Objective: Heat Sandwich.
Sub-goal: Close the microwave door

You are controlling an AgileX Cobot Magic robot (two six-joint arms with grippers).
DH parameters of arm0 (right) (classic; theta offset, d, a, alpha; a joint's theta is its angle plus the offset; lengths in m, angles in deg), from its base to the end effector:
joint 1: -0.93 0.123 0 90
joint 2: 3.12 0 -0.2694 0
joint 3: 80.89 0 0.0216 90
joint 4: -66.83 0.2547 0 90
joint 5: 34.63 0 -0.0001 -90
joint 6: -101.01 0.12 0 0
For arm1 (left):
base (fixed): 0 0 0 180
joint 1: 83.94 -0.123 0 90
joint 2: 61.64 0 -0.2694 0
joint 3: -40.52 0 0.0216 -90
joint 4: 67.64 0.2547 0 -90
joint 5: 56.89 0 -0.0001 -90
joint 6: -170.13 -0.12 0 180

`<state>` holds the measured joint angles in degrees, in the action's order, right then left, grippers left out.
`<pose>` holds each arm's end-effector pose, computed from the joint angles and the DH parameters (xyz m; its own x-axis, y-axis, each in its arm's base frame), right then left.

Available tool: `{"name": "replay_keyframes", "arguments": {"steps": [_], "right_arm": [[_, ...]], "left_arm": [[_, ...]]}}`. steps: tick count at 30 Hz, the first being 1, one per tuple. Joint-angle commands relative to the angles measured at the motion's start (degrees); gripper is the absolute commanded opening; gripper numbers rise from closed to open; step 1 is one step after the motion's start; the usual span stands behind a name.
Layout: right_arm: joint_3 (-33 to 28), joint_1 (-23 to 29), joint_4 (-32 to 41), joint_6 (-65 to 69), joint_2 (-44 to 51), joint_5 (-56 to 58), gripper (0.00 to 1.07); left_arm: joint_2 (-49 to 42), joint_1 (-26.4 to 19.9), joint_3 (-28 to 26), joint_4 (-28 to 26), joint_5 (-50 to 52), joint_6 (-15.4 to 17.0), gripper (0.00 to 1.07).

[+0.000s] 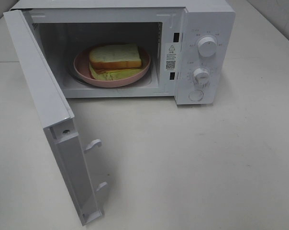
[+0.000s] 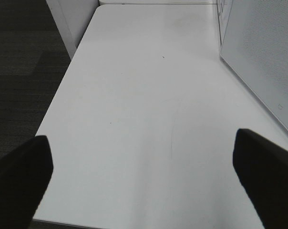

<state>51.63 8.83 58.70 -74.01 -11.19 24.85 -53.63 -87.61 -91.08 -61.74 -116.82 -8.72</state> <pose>0.0408 -0.0091 0.2727 -0.4154 -0.0431 -0.9086 -0.0208 0.9991 -0.0379 0.0399 0.0133 0.2666 -0.4450 0.0031 -0.8955 -0.1294 0.9893 0.0677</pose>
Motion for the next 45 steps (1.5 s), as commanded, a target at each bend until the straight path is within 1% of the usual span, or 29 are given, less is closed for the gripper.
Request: {"name": "replay_keyframes", "arguments": {"steps": [1, 4, 5, 7, 8, 10, 11, 12, 13, 15, 16, 17, 18, 20, 21, 22, 23, 24, 25, 26, 28, 31, 33, 36, 38, 40, 42, 43, 45], "right_arm": [[-0.23, -0.34, 0.0, -0.34, 1.6, -0.63, 0.74], [-0.23, -0.34, 0.0, -0.34, 1.6, -0.63, 0.74], [-0.23, -0.34, 0.0, -0.34, 1.6, -0.63, 0.73], [-0.23, -0.34, 0.0, -0.34, 1.6, -0.63, 0.73], [-0.23, -0.34, 0.0, -0.34, 1.6, -0.63, 0.73], [-0.23, -0.34, 0.0, -0.34, 1.6, -0.63, 0.73], [-0.23, -0.34, 0.0, -0.34, 1.6, -0.63, 0.72], [-0.23, -0.34, 0.0, -0.34, 1.6, -0.63, 0.72], [-0.23, -0.34, 0.0, -0.34, 1.6, -0.63, 0.72], [-0.23, -0.34, 0.0, -0.34, 1.6, -0.63, 0.72], [-0.23, -0.34, 0.0, -0.34, 1.6, -0.63, 0.72], [-0.23, -0.34, 0.0, -0.34, 1.6, -0.63, 0.72], [-0.23, -0.34, 0.0, -0.34, 1.6, -0.63, 0.72], [-0.23, -0.34, 0.0, -0.34, 1.6, -0.63, 0.72], [-0.23, -0.34, 0.0, -0.34, 1.6, -0.63, 0.72], [-0.23, -0.34, 0.0, -0.34, 1.6, -0.63, 0.72], [-0.23, -0.34, 0.0, -0.34, 1.6, -0.63, 0.72], [-0.23, -0.34, 0.0, -0.34, 1.6, -0.63, 0.72], [-0.23, -0.34, 0.0, -0.34, 1.6, -0.63, 0.72], [-0.23, -0.34, 0.0, -0.34, 1.6, -0.63, 0.72], [-0.23, -0.34, 0.0, -0.34, 1.6, -0.63, 0.72], [-0.23, -0.34, 0.0, -0.34, 1.6, -0.63, 0.72], [-0.23, -0.34, 0.0, -0.34, 1.6, -0.63, 0.72], [-0.23, -0.34, 0.0, -0.34, 1.6, -0.63, 0.72], [-0.23, -0.34, 0.0, -0.34, 1.6, -0.63, 0.72], [-0.23, -0.34, 0.0, -0.34, 1.6, -0.63, 0.72], [-0.23, -0.34, 0.0, -0.34, 1.6, -0.63, 0.72], [-0.23, -0.34, 0.0, -0.34, 1.6, -0.63, 0.72], [-0.23, -0.34, 0.0, -0.34, 1.6, -0.63, 0.72]], "left_arm": [[-1.38, -0.23, -0.11, 0.0, 1.09, 0.4, 0.98], [-0.57, -0.23, -0.86, -0.57, 1.49, 0.4, 0.97], [0.69, -0.23, -2.01, -0.69, 2.01, 0.34, 0.96], [2.41, -0.23, -2.86, -0.63, 3.27, 0.23, 0.9], [2.41, -0.23, -2.86, -0.63, 3.27, 0.23, 0.9], [5.33, -0.23, -3.09, -0.69, 6.19, 0.23, 0.82], [6.13, -0.23, -3.09, -0.92, 7.05, 0.23, 0.75], [7.22, -0.23, -3.09, -1.03, 8.02, 0.23, 0.7], [7.22, -0.23, -3.09, -1.03, 8.02, 0.23, 0.7], [10.49, -0.23, -3.09, -1.15, 10.66, 0.23, 0.61], [11.63, -0.23, -3.09, -1.15, 11.52, 0.23, 0.5], [12.55, -0.23, -3.09, -1.15, 12.15, 0.23, 0.45], [12.55, -0.23, -3.09, -1.15, 12.15, 0.23, 0.45], [16.1, -0.23, -3.09, -1.09, 14.95, 0.23, 0.33], [17.48, -0.23, -3.09, -1.09, 16.1, 0.23, 0.22], [18.62, -0.23, -3.09, -1.09, 16.67, 0.23, 0.19], [18.62, -0.23, -3.09, -1.09, 16.67, 0.23, 0.19], [20.11, -0.23, -3.09, -0.92, 17.13, 0.23, 0.13], [23.38, -0.23, -3.09, -0.8, 17.88, 0.23, 0.03], [25.04, -0.23, -3.09, -0.8, 17.99, 0.23, 0.0], [26.41, -0.23, -3.09, -0.86, 18.39, 0.17, 0.0], [32.43, -0.23, -3.09, -0.86, 23.61, 0.17, 0.0], [33.86, -0.23, -3.09, -0.86, 25.61, 0.17, 0.0], [38.96, -0.23, -3.09, -0.97, 32.6, 0.17, 0.0], [40.05, -0.23, -3.09, -0.97, 33.75, 0.17, 0.0], [44.06, -0.23, -3.04, -0.97, 37.99, 0.17, 0.0], [46.24, -0.23, -2.12, -1.03, 41.94, 0.23, 0.0], [46.24, -0.23, -2.12, -1.03, 41.94, 0.23, 0.0], [48.76, -0.23, 1.66, -1.89, 51.8, 0.23, 0.0]]}}
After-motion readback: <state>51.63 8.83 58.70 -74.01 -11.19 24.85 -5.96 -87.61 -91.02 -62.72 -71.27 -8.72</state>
